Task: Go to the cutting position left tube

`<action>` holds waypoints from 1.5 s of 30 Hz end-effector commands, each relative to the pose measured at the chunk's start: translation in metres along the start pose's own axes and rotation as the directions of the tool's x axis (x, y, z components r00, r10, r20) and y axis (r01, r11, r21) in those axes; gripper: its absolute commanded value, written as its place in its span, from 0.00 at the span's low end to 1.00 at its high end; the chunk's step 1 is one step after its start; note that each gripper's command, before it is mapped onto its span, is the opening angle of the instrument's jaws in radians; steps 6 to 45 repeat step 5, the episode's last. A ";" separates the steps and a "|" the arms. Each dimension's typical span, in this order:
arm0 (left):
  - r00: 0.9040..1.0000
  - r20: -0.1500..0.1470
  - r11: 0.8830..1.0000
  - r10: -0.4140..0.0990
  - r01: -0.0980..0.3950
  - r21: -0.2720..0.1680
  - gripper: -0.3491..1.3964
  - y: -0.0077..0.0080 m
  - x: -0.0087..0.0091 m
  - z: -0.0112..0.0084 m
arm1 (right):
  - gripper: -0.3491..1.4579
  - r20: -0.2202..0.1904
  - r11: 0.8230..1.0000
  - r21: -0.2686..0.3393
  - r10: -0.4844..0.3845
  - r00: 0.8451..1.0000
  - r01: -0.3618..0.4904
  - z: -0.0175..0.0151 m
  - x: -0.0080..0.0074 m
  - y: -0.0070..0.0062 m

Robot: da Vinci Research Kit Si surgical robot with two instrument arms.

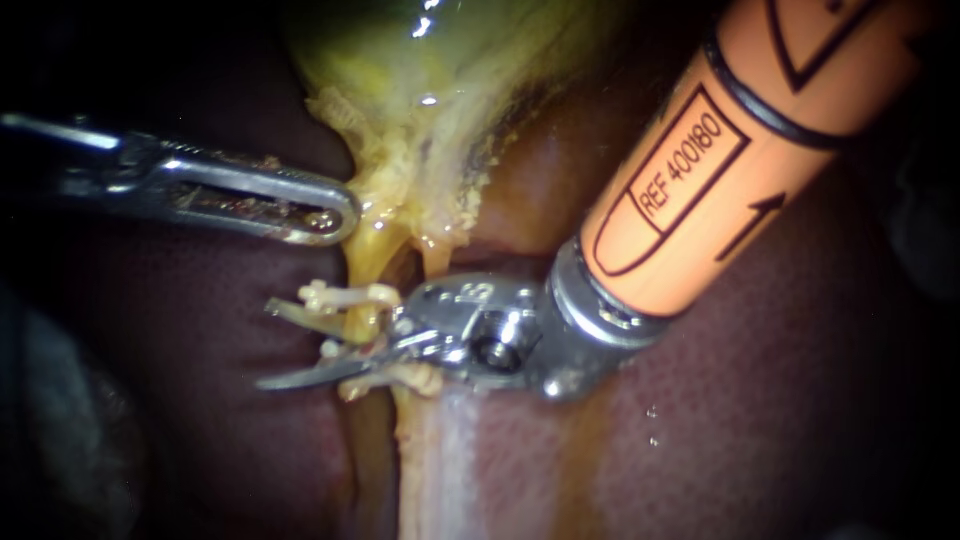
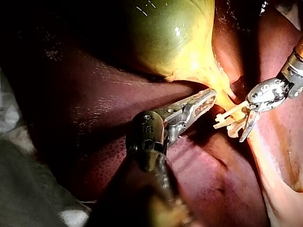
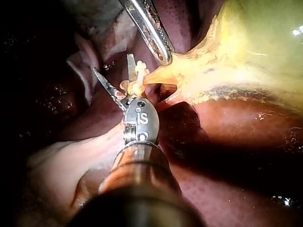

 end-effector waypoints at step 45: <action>1.000 0.000 1.000 0.000 0.000 0.000 0.00 0.0000 0.0000 0.0000 | 0.99 0.001 1.000 0.000 0.005 1.000 -0.005 0.0000 -0.0001 0.0001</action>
